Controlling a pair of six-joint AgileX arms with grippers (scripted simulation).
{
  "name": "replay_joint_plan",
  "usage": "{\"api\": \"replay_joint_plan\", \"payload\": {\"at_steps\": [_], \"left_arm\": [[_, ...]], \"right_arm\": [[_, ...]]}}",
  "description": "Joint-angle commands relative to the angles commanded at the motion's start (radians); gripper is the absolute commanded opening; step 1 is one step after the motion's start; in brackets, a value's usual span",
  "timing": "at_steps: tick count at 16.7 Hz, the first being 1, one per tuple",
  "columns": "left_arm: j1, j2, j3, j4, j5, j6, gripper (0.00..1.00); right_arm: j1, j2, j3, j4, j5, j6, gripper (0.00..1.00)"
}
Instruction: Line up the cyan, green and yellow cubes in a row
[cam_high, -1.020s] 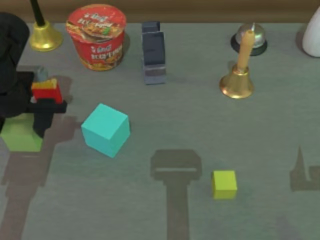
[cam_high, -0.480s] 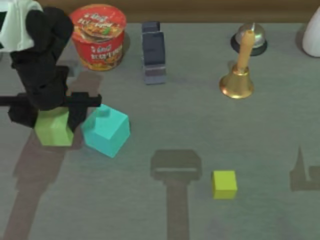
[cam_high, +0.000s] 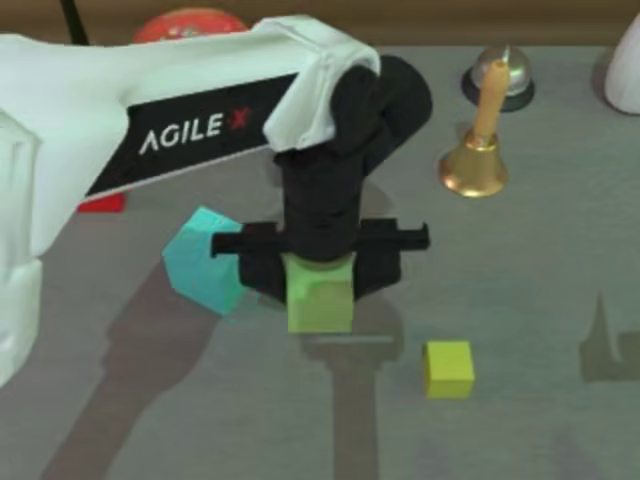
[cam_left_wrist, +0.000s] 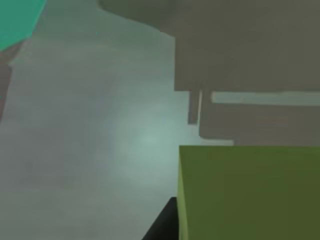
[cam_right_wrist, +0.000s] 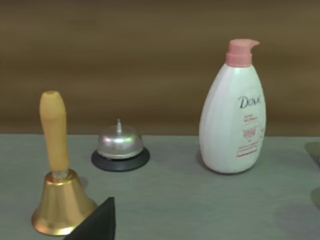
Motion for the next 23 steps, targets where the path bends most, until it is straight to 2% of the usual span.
{"api": "replay_joint_plan", "payload": {"at_steps": [2,4,10,16,21,23], "left_arm": [[-0.073,0.013,0.041,-0.014,-0.003,-0.073,0.0],[-0.103,0.016,0.058,-0.018,-0.004,-0.103,0.0],[-0.103,0.016,0.042,0.001,-0.004,-0.1,0.0],[-0.103,0.075,-0.095,0.198,-0.003,-0.102,0.0],[-0.104,0.086,-0.117,0.227,-0.004,-0.103,0.0],[-0.104,0.086,-0.117,0.227,-0.004,-0.103,0.15]], "right_arm": [[0.0,0.0,0.0,0.0,0.0,0.0,1.0],[0.0,0.0,0.0,0.0,0.0,0.0,1.0],[0.0,0.0,0.0,0.0,0.0,0.0,1.0],[0.0,0.0,0.0,0.0,0.0,0.0,1.0],[0.0,0.0,0.0,0.0,0.0,0.0,1.0],[0.0,0.0,0.0,0.0,0.0,0.0,1.0]]}}
